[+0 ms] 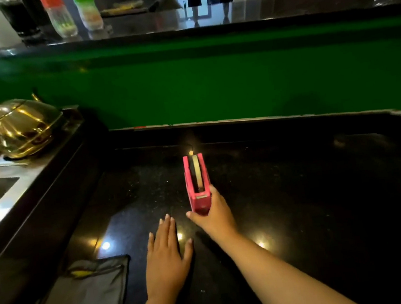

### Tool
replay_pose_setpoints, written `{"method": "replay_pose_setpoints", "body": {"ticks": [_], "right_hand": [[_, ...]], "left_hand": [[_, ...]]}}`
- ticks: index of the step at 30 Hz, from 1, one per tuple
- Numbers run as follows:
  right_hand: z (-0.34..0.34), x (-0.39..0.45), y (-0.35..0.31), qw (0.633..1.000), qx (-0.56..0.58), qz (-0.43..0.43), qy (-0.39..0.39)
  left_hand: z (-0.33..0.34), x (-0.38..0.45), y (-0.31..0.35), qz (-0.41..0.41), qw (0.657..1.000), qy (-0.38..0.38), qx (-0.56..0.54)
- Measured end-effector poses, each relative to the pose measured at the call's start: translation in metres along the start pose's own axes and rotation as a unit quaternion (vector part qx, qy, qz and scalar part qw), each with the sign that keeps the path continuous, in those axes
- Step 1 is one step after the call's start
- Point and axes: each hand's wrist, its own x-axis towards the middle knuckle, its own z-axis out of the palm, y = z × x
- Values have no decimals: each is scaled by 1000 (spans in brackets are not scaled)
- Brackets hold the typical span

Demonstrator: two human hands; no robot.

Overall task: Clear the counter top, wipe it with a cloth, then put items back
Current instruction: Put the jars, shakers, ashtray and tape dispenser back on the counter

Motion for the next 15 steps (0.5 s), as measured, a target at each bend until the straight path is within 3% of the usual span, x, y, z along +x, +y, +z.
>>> {"method": "replay_pose_setpoints", "body": {"ticks": [4, 12, 15], "right_hand": [[24, 10, -4, 994, 13, 2, 108], [-10, -4, 9, 991, 45, -11, 129], [-36, -23, 11, 986, 64, -4, 152]], "left_hand": [[-2, 4, 3, -4, 1000, -11, 20], [-7, 16, 2, 17, 993, -102, 50], [-16, 32, 12, -20, 988, -154, 2]]}}
